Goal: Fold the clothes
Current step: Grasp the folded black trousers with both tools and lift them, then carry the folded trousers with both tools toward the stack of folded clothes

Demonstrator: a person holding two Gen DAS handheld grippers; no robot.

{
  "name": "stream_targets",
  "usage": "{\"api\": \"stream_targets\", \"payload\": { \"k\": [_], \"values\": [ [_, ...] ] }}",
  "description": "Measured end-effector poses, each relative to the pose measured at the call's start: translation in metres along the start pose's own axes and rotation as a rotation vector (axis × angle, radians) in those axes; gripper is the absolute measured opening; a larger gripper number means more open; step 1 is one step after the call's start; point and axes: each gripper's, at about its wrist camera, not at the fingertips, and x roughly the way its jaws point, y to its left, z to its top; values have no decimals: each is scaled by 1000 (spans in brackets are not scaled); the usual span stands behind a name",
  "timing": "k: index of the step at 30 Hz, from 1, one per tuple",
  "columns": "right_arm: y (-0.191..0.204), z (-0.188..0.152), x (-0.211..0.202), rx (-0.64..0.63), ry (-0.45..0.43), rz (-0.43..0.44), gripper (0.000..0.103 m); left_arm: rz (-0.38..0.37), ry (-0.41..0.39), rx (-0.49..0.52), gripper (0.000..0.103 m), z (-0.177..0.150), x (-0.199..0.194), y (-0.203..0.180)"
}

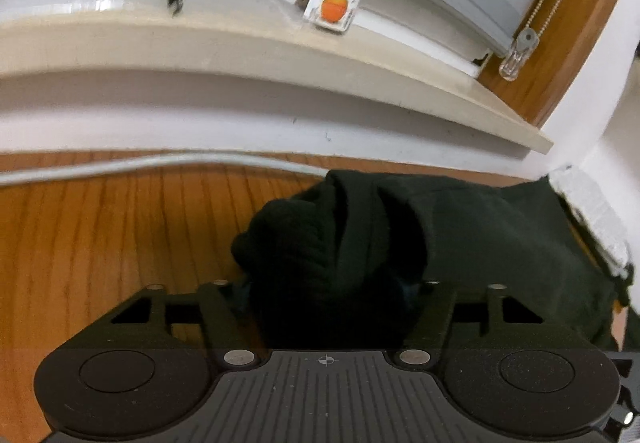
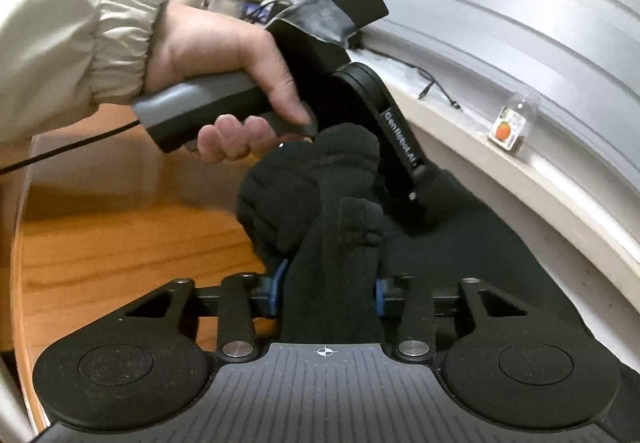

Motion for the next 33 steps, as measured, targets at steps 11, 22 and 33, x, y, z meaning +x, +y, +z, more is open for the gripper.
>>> {"api": "stream_targets", "payload": {
  "k": [11, 22, 33],
  "values": [
    [-59, 24, -63, 120, -233, -134, 29, 41, -74, 159, 41, 82, -49, -113],
    [-222, -115, -233, 610, -238, -512, 32, -187, -199, 383, 68, 137, -25, -340],
    [-272, -267, -280, 1028, -110, -571, 69, -213, -30, 333, 80, 94, 83, -296]
  ]
}}
